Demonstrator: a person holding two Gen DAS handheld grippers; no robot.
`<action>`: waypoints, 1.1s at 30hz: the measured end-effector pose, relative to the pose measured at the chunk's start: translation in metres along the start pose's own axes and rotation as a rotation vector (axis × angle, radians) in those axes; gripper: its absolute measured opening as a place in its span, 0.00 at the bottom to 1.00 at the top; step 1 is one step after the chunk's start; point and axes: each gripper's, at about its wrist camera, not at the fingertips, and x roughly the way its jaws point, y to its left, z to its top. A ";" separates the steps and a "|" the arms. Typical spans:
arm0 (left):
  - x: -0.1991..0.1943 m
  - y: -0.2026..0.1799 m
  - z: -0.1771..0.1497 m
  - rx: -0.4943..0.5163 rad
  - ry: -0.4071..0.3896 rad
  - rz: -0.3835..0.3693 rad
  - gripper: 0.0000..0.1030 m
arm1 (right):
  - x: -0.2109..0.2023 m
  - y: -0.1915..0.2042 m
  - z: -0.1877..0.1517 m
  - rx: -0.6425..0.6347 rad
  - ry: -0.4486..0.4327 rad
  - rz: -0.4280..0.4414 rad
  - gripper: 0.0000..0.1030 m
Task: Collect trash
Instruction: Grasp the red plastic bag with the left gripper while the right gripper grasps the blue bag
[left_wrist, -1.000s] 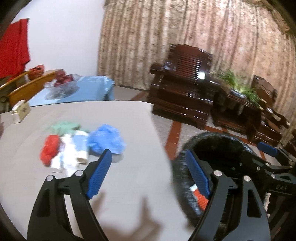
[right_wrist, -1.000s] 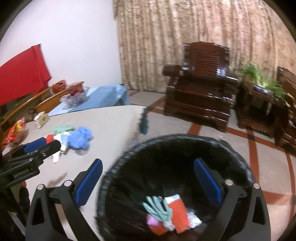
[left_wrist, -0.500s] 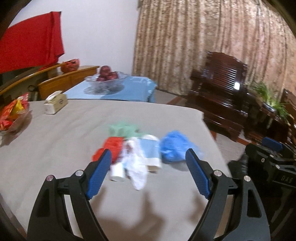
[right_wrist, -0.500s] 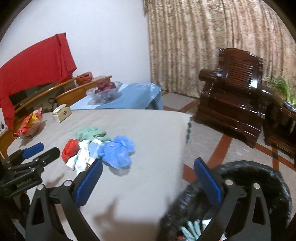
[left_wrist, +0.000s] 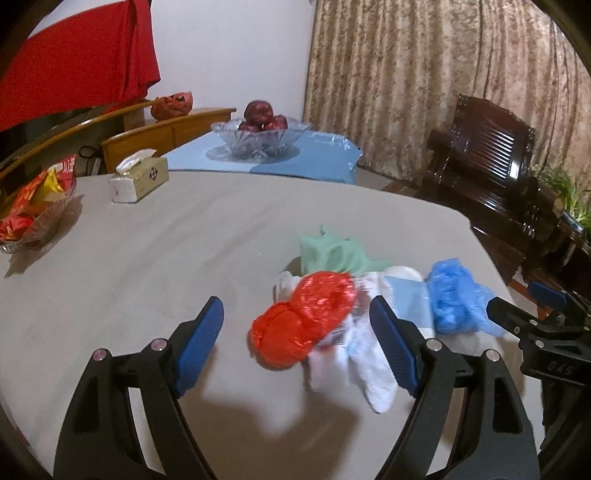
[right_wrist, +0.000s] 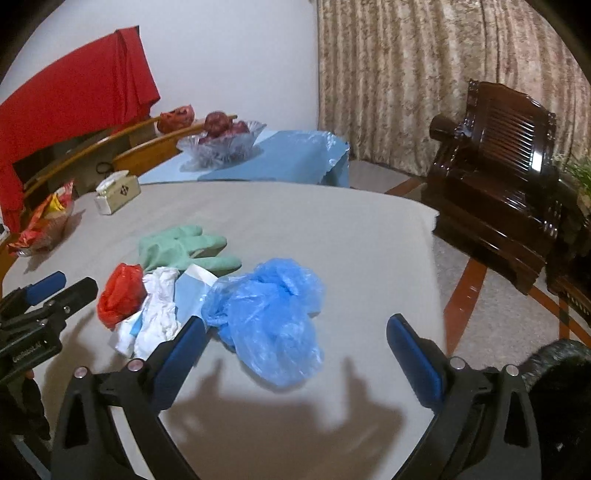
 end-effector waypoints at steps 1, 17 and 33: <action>0.006 0.002 -0.001 -0.002 0.009 0.000 0.76 | 0.005 0.002 0.000 -0.004 0.006 -0.001 0.94; 0.053 0.016 -0.005 -0.038 0.100 -0.062 0.55 | 0.060 0.008 -0.003 -0.032 0.148 0.088 0.68; 0.018 0.018 0.008 -0.071 0.020 -0.065 0.42 | 0.014 0.008 0.012 -0.032 0.046 0.150 0.36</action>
